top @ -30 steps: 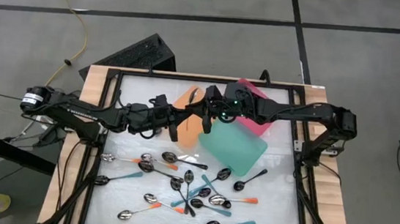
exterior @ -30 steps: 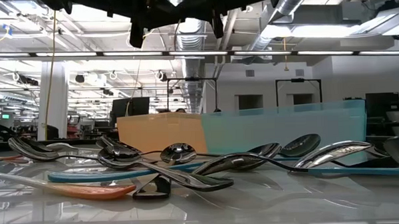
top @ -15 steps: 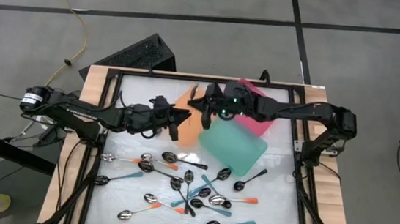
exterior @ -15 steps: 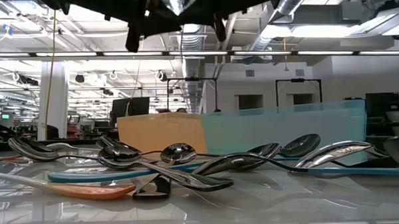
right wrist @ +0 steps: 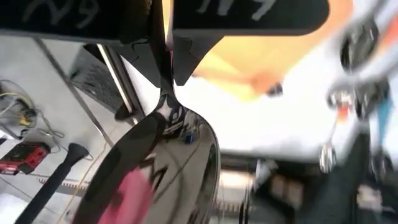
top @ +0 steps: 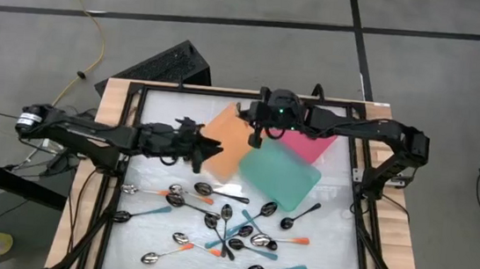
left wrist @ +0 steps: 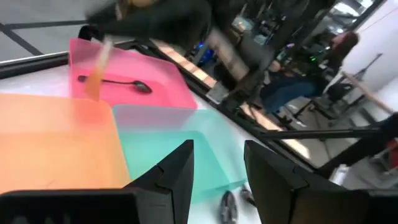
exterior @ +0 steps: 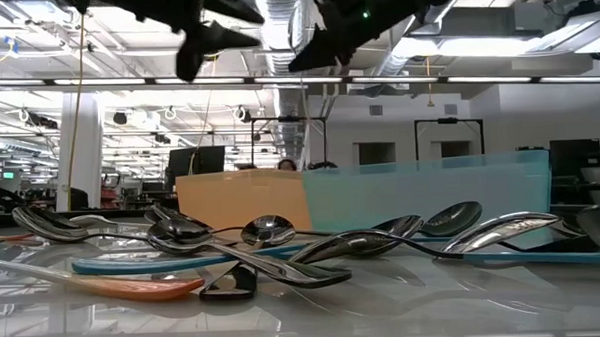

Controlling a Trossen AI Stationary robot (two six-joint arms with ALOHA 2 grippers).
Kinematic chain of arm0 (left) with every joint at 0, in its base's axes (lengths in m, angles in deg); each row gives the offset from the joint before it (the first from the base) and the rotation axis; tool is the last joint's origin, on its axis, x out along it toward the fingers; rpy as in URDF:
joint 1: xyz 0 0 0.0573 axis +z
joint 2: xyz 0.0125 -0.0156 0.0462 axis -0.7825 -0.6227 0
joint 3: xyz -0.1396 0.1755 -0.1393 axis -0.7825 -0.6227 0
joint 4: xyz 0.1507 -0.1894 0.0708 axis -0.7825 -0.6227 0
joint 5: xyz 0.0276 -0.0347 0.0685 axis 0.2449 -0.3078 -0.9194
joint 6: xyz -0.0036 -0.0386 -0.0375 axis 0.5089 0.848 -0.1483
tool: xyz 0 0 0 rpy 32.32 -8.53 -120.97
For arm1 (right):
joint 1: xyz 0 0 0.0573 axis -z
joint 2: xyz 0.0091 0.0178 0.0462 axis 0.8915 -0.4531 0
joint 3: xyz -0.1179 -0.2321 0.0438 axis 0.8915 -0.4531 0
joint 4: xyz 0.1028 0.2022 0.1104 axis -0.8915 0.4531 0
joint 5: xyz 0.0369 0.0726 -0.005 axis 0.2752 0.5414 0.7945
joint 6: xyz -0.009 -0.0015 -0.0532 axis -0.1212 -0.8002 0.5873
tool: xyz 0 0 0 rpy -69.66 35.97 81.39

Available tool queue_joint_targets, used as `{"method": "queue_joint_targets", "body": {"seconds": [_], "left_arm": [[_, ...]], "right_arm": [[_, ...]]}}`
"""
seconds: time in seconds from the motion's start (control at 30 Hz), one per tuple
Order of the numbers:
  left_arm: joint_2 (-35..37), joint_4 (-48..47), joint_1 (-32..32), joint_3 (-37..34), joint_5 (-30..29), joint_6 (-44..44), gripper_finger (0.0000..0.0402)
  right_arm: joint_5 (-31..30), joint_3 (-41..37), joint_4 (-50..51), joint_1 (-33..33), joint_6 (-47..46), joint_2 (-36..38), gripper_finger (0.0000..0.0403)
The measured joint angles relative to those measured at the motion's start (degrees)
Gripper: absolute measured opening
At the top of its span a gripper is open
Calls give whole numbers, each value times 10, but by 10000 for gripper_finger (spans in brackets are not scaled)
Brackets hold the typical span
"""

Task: Sort silverware by color (type)
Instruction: Put the orange spoon into the orange bin

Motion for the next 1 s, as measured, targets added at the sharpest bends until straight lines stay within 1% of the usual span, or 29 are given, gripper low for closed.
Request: {"method": "queue_joint_targets", "body": {"seconds": [0.07,0.1,0.17,0.3,0.37,0.43,0.57,0.8,0.9,1.0], "left_arm": [[43,-50,0,0,-11,9,125],[63,-71,0,0,-26,12,125],[104,-110,0,0,-72,15,125],[164,-148,0,0,-170,15,125],[183,-159,0,0,-202,15,126],[195,-172,0,0,-221,15,126],[200,-191,0,0,-223,15,126],[185,-209,0,0,-220,26,126],[182,-215,0,0,-221,28,126],[182,-226,0,0,-221,28,126]], "right_arm": [[-5,0,23,-1,26,0,8],[-9,0,34,-3,39,0,8],[-15,0,42,-5,77,-5,8],[-47,6,46,-19,168,-33,8],[-53,29,53,-26,185,-55,8],[-55,63,79,-30,188,-80,8],[-57,150,150,-39,221,-150,8],[-56,317,283,-41,274,-272,8],[-57,362,325,-38,305,-314,8],[-58,387,343,-40,342,-341,8]]}}
